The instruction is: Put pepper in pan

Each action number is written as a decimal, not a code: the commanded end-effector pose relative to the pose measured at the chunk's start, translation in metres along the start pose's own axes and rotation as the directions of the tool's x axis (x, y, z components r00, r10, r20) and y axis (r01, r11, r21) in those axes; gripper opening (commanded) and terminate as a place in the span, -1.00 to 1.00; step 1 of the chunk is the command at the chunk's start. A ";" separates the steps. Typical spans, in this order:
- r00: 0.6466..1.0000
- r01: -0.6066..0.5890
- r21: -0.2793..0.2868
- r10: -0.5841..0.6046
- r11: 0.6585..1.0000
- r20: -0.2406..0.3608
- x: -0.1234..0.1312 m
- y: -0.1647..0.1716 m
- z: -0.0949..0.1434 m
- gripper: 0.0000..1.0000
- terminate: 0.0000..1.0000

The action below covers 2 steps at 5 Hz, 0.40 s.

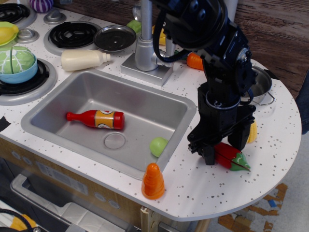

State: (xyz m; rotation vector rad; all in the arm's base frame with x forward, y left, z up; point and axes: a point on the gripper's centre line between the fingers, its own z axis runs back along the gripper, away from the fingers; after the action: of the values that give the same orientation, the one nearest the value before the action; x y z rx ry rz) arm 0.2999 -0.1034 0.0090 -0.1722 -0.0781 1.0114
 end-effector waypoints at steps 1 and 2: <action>0.999 -0.018 -0.007 0.018 1.000 0.027 -0.001 -0.003 0.001 -1.00 -1.00; 0.997 0.020 0.055 -0.024 0.998 0.069 0.003 -0.010 0.024 -1.00 -1.00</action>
State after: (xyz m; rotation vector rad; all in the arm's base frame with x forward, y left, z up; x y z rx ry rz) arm 0.3096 -0.0971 0.0410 0.0309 -0.0556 0.9654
